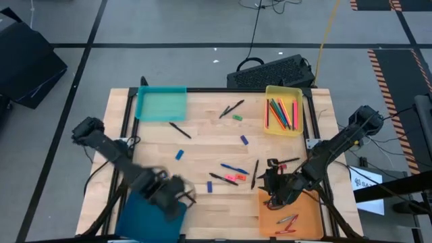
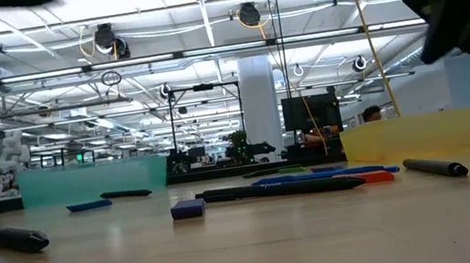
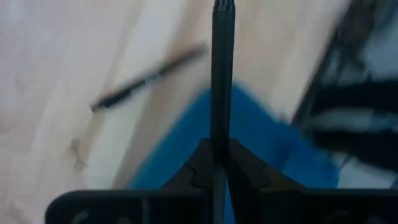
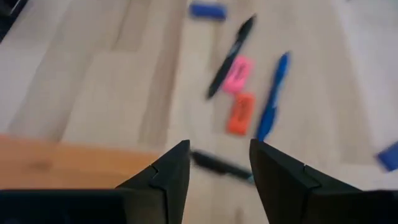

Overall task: Sort crayons/erasers/pens/pencils in bins
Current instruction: Put the black pen into the blue bin

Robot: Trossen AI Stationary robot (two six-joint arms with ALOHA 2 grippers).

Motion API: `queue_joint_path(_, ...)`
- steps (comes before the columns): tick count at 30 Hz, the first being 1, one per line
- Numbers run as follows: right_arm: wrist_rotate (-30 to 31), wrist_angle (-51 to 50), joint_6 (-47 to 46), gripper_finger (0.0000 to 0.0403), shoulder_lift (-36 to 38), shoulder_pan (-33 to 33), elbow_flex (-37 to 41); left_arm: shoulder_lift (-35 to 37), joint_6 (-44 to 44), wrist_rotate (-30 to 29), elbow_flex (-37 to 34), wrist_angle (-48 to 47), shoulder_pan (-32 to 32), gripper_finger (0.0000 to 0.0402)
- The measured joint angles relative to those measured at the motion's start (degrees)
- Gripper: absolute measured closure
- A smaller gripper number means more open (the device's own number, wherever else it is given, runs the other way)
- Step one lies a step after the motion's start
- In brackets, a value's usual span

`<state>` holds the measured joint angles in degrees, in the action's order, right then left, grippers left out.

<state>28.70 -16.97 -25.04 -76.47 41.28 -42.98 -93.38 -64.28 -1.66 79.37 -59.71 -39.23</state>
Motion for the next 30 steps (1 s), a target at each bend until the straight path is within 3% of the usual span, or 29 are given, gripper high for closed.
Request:
queue_joint_path(3,-3.53,-2.12,1.60,0.0245,-2.62,-0.80,-5.66,-0.10,1.45,-0.53,-2.24,0.01,-6.65,0.0381)
queue_joint_path(8,-2.99,-11.06,10.39,0.0245,-10.26,-2.21,-22.84,-0.70,1.12,-2.22,-10.15,5.68,-12.49,0.0380)
queue_joint_path(13,-1.30,-13.03,14.07,0.0245,-17.79,-4.46,-35.17,-0.64,1.57,-2.16,-18.18,17.00,-13.00,0.0363)
queue_joint_path(19,-1.49,-13.24,10.90,0.0245,-24.31,-6.06,-40.79,-0.62,8.30,0.34,-23.01,20.52,-13.04,0.0298)
queue_joint_path(23,-1.61,-14.50,4.31,0.0245,-26.35,-6.06,-40.88,-0.57,15.16,2.63,-21.94,18.29,-12.47,0.0239)
queue_joint_path(27,-1.57,-18.61,-2.92,0.0245,-26.38,-6.04,-42.81,-0.55,22.47,8.01,-14.12,12.08,-10.90,0.0203)
queue_joint_path(30,-0.41,-20.79,-4.04,0.0245,-26.27,-6.06,-44.08,-0.46,32.06,2.57,-7.09,7.92,-9.43,0.0199)
